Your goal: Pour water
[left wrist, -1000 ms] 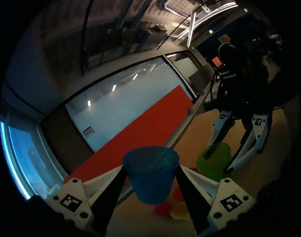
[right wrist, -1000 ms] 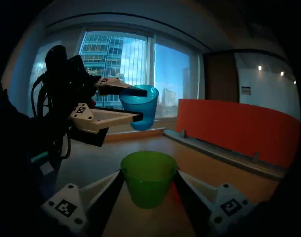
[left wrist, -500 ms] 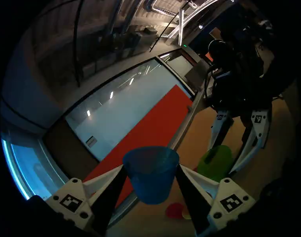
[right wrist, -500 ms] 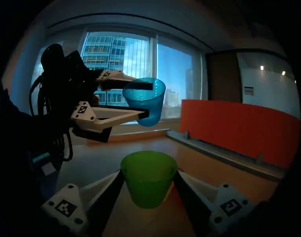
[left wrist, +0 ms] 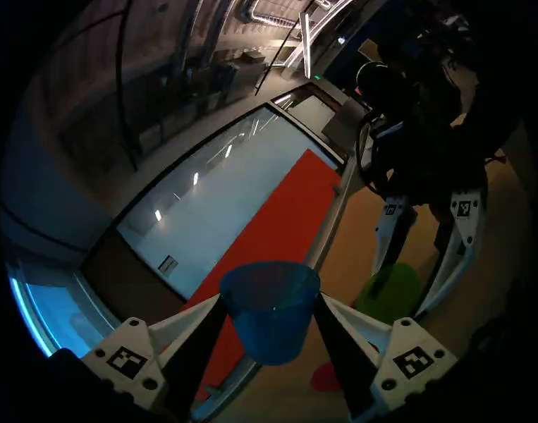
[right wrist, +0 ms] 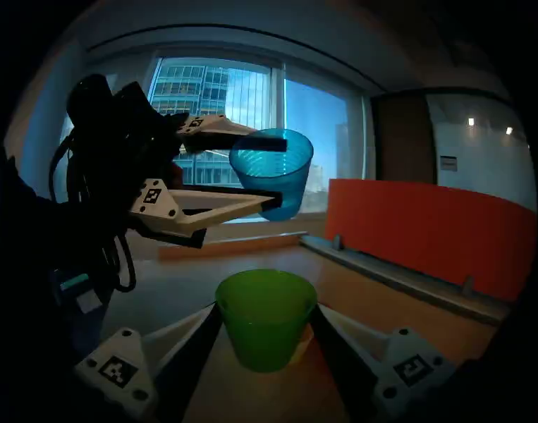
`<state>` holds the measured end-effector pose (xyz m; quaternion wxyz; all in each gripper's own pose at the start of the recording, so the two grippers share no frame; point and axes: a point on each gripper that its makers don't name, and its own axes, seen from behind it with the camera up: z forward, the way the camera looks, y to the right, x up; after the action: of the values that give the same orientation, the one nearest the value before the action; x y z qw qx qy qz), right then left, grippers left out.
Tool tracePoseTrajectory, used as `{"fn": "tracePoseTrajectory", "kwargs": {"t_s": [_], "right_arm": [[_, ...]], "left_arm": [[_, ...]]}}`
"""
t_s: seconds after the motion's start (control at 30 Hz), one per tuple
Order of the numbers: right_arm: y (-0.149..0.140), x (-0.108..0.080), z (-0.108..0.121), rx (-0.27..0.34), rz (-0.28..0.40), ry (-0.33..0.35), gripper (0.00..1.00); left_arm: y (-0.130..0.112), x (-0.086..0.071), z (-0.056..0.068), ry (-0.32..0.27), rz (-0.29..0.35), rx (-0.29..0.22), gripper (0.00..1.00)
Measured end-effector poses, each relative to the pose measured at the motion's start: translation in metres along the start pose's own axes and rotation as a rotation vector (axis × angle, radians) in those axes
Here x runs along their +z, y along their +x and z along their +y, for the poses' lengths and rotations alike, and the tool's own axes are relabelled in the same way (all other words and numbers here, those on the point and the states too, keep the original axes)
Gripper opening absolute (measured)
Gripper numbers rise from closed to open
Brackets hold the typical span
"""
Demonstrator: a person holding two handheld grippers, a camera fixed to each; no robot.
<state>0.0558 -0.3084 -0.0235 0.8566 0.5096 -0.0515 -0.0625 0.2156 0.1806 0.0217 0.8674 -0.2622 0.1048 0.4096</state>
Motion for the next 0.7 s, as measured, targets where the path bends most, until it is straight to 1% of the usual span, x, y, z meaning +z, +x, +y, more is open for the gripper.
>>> {"fn": "tracePoseTrajectory", "kwargs": {"t_s": [0.37, 0.7], "right_arm": [[0.0002, 0.0032, 0.0074, -0.002, 0.005, -0.005, 0.9], [0.0049, 0.0016, 0.0102, -0.001, 0.014, -0.006, 0.9]], "left_arm": [[0.0046, 0.0076, 0.0008, 0.001, 0.008, 0.086, 0.85], [0.0104, 0.0097, -0.0036, 0.017, 0.013, 0.158, 0.85]]}}
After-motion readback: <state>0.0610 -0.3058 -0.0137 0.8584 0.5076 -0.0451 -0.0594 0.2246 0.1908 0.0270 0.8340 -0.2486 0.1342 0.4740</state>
